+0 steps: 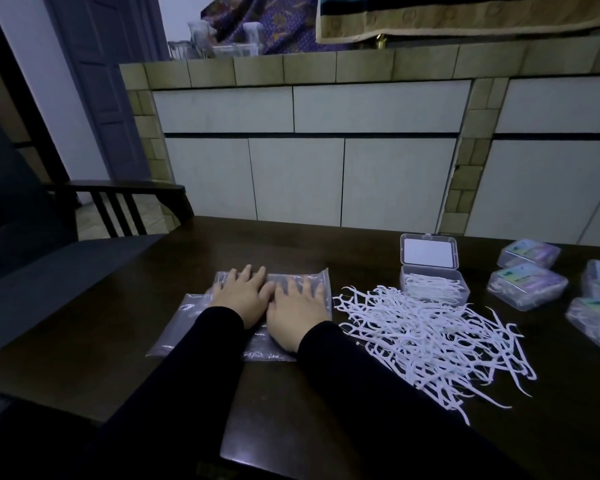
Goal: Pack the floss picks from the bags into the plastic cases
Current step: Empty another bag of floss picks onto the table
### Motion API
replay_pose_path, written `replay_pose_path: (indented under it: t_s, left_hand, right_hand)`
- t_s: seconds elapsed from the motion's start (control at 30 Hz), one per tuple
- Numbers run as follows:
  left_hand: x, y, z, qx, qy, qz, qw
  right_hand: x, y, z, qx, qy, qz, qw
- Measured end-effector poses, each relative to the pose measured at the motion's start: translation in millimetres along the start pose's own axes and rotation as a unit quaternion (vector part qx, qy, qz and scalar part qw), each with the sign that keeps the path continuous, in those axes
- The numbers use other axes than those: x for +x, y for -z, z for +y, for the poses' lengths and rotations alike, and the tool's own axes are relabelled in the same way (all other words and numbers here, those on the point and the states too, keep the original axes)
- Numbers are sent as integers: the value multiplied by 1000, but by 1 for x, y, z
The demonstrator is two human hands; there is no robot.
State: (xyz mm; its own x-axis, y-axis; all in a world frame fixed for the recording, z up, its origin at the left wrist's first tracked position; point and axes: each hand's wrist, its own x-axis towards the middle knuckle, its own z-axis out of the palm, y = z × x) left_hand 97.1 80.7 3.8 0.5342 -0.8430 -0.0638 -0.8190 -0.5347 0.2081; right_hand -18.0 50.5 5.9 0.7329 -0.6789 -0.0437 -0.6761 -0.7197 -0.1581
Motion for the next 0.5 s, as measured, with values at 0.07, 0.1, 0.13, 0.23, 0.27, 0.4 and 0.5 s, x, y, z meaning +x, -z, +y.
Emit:
replay_pose_path:
  t_s: [0.07, 0.1, 0.13, 0.23, 0.27, 0.4, 0.5]
  left_hand:
    - [-1, 0, -3, 12, -4, -9, 1000]
    - [-2, 1, -4, 24, -6, -14, 1000]
    - [-2, 2, -5, 37, -7, -19, 999]
    - [-4, 3, -8, 55, 9, -24, 998]
    - [-4, 4, -9, 52, 21, -24, 998]
    - [-6, 6, -9, 39, 48, -41, 997]
    - [-6, 10, -11, 32, 62, -70, 995]
  right_hand:
    - [3, -5, 4, 26, -5, 1, 1000]
    - [4, -7, 6, 36, -9, 5, 999]
    - [4, -7, 7, 43, -15, 6, 999]
    - [4, -8, 11, 44, -21, 1, 999]
    - [3, -7, 12, 43, -19, -7, 999]
    - [2, -1, 14, 41, -5, -47, 998]
    - [1, 6, 14, 33, 6, -88, 996]
